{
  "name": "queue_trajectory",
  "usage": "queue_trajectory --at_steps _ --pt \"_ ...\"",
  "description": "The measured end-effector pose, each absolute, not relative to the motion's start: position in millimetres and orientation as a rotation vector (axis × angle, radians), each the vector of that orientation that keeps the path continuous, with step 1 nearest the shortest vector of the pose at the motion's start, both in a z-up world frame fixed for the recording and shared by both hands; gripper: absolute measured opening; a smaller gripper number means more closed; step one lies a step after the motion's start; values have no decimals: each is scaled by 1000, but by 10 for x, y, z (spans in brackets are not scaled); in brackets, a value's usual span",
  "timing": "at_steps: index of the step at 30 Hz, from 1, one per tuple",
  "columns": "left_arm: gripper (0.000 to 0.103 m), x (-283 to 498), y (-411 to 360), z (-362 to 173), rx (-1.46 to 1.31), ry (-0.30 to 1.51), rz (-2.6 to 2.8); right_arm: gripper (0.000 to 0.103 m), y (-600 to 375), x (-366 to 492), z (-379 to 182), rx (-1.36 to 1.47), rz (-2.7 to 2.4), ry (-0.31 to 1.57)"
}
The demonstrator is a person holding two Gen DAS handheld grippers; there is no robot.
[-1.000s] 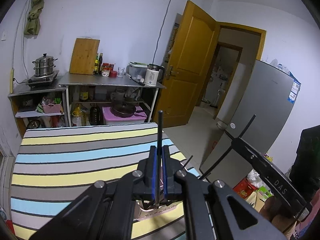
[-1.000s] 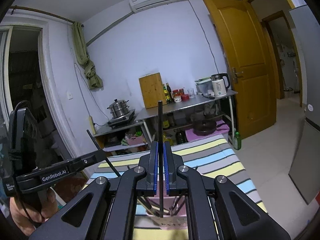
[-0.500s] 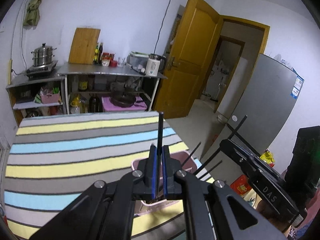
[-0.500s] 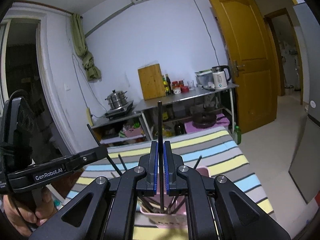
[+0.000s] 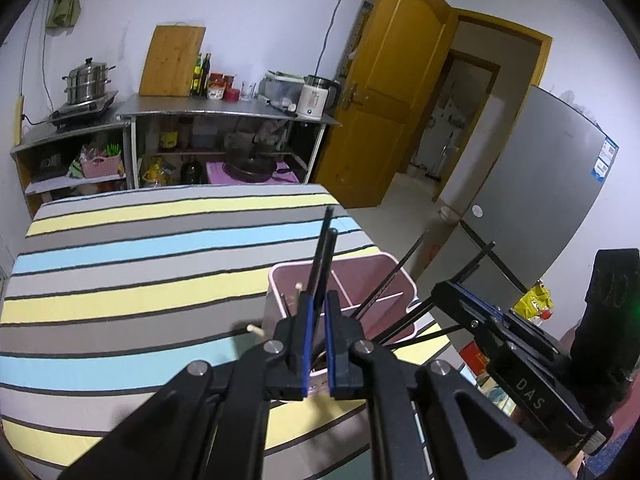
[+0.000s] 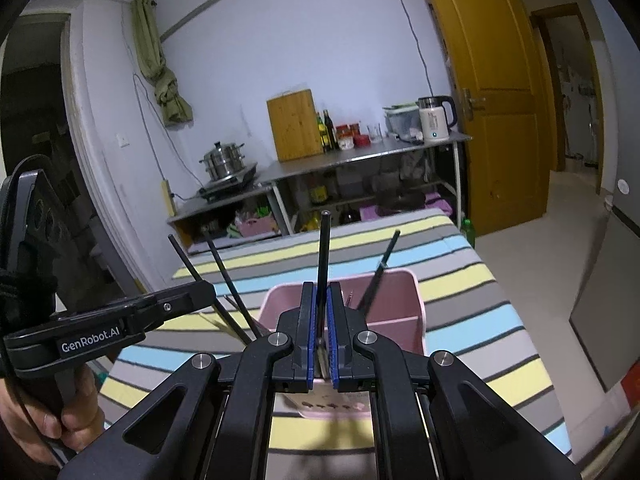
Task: Organize utensils
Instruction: 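Lower both black chopsticks into the pink holder and open both tools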
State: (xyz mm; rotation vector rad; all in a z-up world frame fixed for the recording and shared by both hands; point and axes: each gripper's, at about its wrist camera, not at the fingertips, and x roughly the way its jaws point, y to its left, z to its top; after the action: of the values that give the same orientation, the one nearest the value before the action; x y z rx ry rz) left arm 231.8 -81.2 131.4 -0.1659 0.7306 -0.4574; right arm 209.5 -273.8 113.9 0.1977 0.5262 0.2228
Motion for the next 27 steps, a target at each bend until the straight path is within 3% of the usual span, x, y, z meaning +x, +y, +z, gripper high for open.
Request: queue_trajectory --at_steps 5,8,27 --pt "7 2263 -764 1305 -186 726 -465 6 -2757 2064 1139 190 228 535" --pt "15 2180 -701 1351 -195 694 -472 10 -2772 1970 1212 189 232 503" --pt "15 1442 -551 1106 -153 564 -445 11 -2725 1289 1019 144 195 495"
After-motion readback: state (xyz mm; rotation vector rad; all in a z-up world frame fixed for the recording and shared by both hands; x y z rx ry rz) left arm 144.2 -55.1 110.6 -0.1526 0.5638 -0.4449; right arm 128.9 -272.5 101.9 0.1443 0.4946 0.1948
